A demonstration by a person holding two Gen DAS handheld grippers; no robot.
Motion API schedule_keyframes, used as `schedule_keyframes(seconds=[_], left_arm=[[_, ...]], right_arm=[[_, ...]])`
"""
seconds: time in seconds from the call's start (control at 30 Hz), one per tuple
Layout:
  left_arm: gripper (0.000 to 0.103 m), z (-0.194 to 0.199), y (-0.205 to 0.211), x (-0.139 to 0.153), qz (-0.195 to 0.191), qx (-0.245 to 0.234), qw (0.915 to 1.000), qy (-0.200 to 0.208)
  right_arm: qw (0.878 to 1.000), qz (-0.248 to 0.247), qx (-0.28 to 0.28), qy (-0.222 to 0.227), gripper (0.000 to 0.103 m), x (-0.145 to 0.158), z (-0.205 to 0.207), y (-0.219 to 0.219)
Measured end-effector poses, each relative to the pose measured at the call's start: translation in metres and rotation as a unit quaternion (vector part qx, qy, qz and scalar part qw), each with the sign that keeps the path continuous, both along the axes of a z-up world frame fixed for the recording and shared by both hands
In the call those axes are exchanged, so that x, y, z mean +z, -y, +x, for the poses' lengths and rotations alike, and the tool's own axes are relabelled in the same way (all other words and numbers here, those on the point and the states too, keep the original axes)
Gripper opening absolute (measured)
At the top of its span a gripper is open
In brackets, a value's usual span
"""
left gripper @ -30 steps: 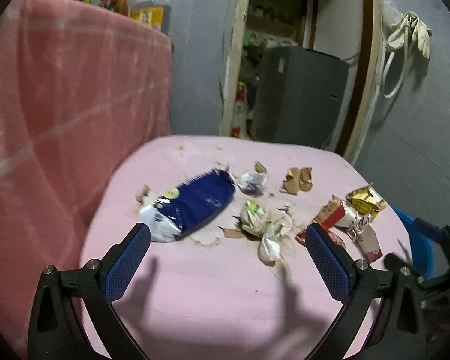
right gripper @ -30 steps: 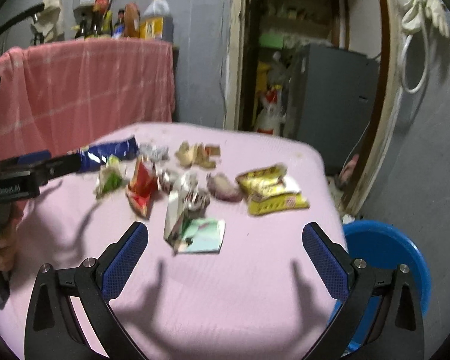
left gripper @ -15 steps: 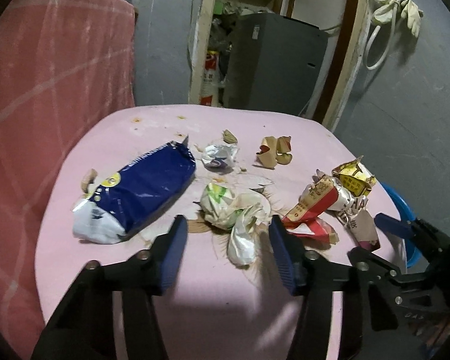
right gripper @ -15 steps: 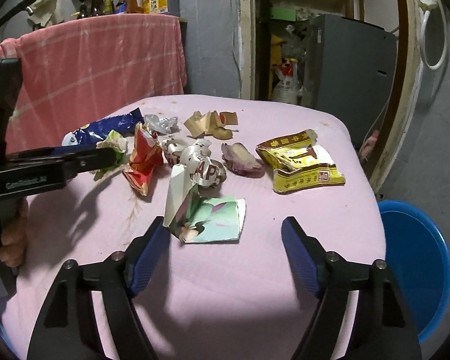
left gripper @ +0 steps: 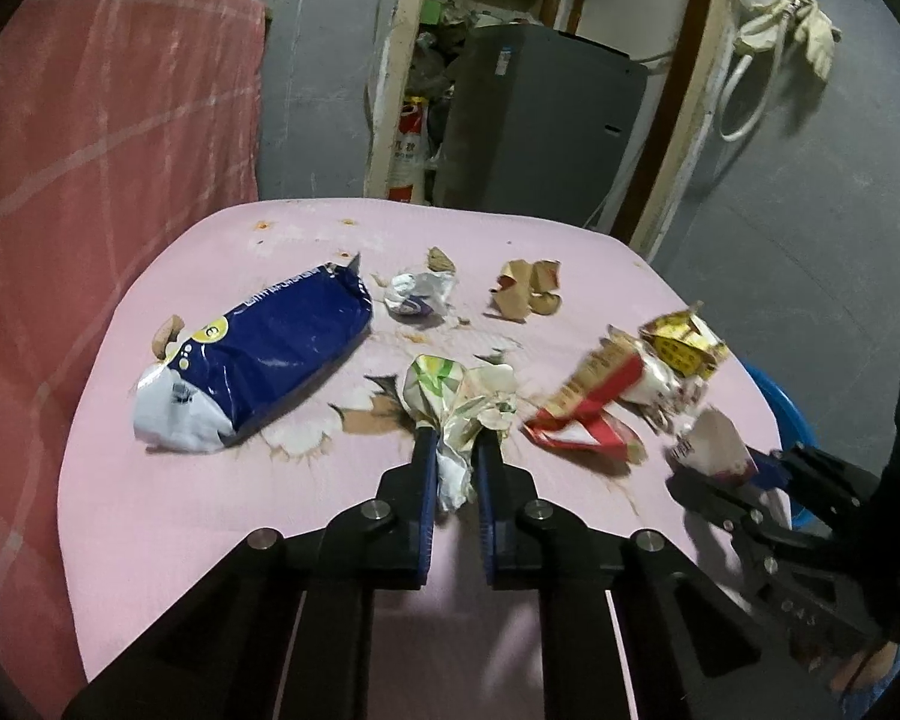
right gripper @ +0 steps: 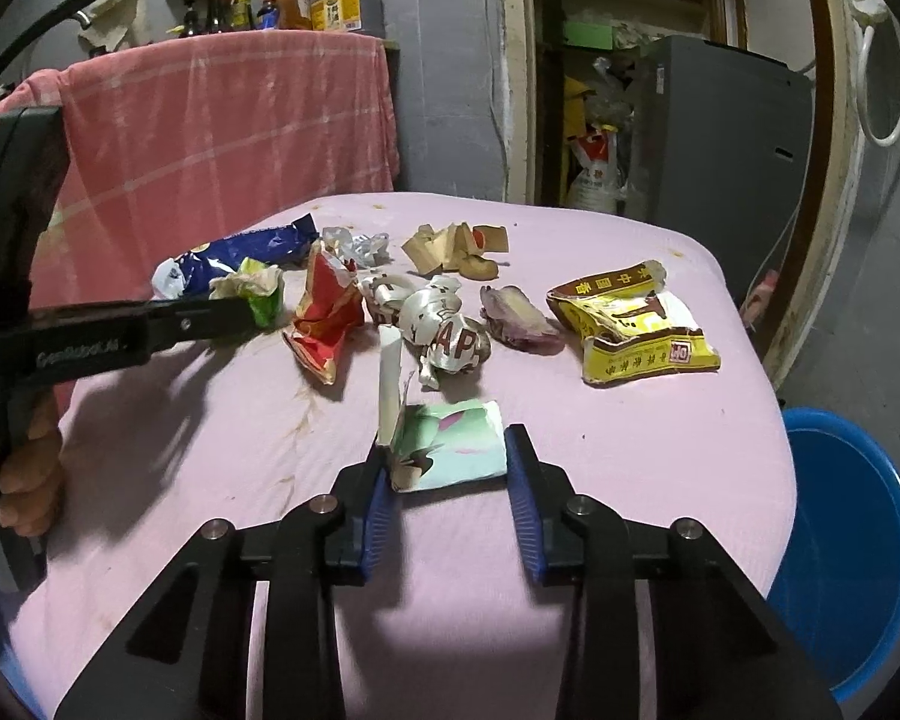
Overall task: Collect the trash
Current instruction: 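Close the left tool on crumpled white paper while the right tool grasps the green-white card, then carry both held scraps over the blue basin and open both tools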
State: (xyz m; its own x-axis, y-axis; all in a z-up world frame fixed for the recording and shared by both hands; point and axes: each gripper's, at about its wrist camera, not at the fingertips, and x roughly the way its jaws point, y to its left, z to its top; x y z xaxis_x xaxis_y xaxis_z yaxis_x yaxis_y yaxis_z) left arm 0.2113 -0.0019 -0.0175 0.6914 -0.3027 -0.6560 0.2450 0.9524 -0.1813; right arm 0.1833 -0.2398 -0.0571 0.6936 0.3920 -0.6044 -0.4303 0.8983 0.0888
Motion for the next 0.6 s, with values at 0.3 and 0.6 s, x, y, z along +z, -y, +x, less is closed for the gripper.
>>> schedule_keyframes(seconds=[0.3,0.6], left_arm=[[0.009,-0.037,0.016,0.016,-0.022,-0.012,0.9979,0.059],[0.009,-0.066,0.058,0.056,-0.051,-0.047,0.9836,0.167]], right_arm=[[0.996,0.053,-0.036,0.063,0.033,0.024,-0.023,0.027],[0.974,0.071,-0.090,0.196,0.033,0.078,-0.063,0.061]])
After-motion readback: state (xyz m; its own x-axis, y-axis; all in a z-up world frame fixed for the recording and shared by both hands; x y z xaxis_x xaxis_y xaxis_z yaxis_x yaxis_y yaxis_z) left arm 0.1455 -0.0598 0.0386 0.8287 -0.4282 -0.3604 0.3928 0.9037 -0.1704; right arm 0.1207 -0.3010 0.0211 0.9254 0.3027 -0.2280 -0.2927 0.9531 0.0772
